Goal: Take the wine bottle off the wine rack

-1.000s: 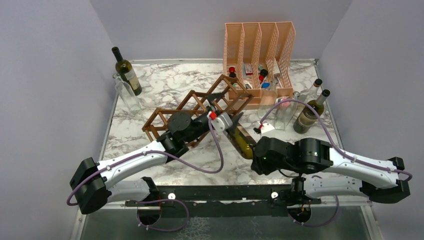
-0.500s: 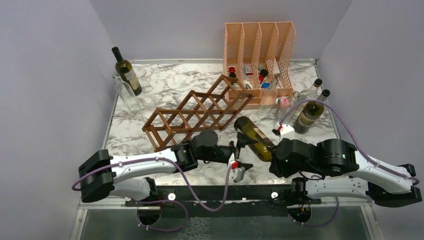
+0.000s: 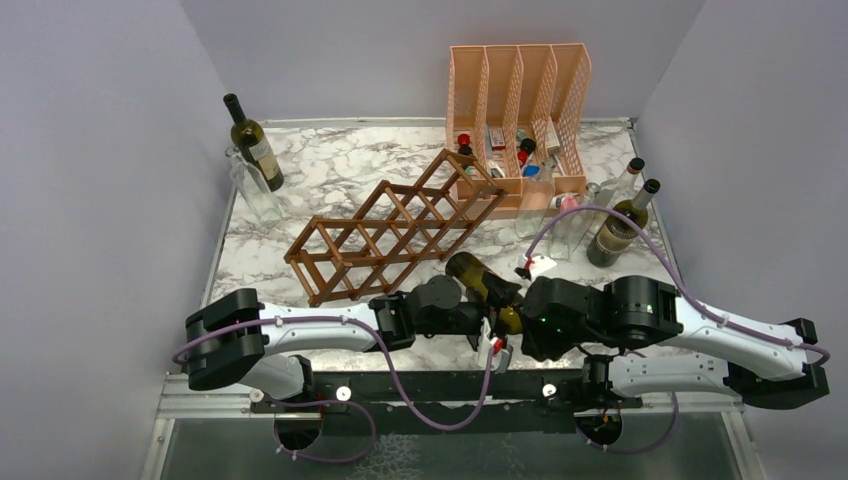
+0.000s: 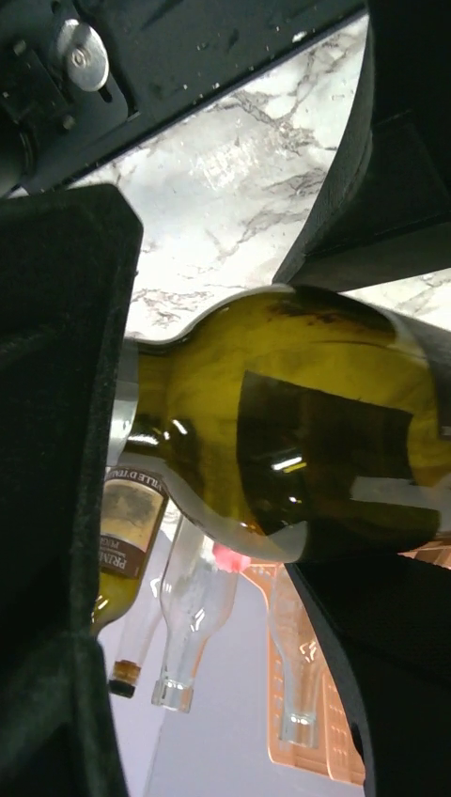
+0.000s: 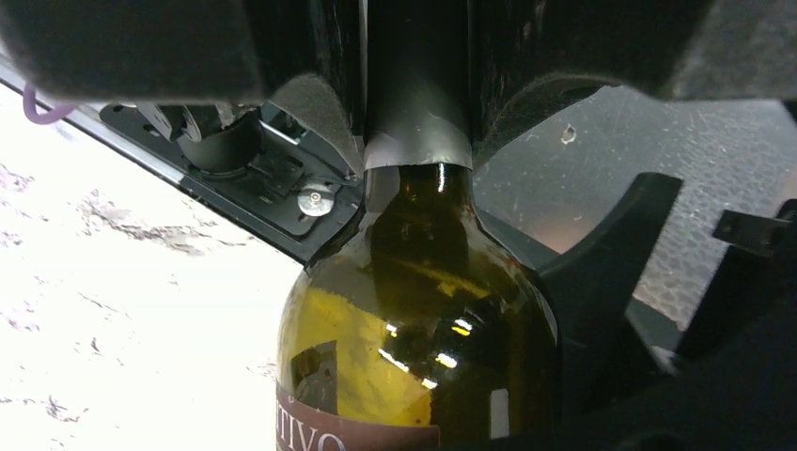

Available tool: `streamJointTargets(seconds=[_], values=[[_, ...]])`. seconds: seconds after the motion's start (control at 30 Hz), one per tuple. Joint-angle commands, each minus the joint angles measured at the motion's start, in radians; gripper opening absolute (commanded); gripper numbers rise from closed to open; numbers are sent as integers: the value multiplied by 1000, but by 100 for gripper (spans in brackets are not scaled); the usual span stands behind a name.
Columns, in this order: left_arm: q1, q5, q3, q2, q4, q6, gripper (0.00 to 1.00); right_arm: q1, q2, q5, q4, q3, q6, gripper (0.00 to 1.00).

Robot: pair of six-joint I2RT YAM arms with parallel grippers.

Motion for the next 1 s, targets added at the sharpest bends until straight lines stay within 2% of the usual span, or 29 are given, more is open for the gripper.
streamJointTargets(seconds=[0.0, 0.03, 0.17, 0.2, 0.3, 0.37, 0.53, 0.6, 0.77, 0.97], values=[[-11, -74, 1, 7, 29, -4, 91, 3, -2, 8, 140, 25, -32, 1], [-13, -80, 1, 5, 30, -5, 87, 3, 2, 10, 134, 28, -31, 1], [-16, -110, 5, 2, 42, -17, 60, 3, 1, 11, 132, 42, -35, 1], [-17, -120, 8, 3, 45, -23, 54, 3, -3, 17, 132, 46, -35, 4], [-20, -154, 18, 9, 51, -45, 39, 3, -7, 55, 112, 67, -18, 34], [-20, -178, 32, 15, 57, -78, 31, 3, -7, 89, 88, 78, 0, 50], [-20, -232, 54, 32, 90, -168, 12, 3, 16, 185, 30, 107, 44, 80], [-19, -248, 55, 37, 108, -200, 9, 3, 29, 225, 9, 123, 62, 87], [-10, -264, 64, 40, 142, -284, 4, 3, 52, 344, -29, 164, 111, 90], [27, -253, 100, 46, 146, -437, 1, 3, 25, 408, 39, 149, 72, 85]])
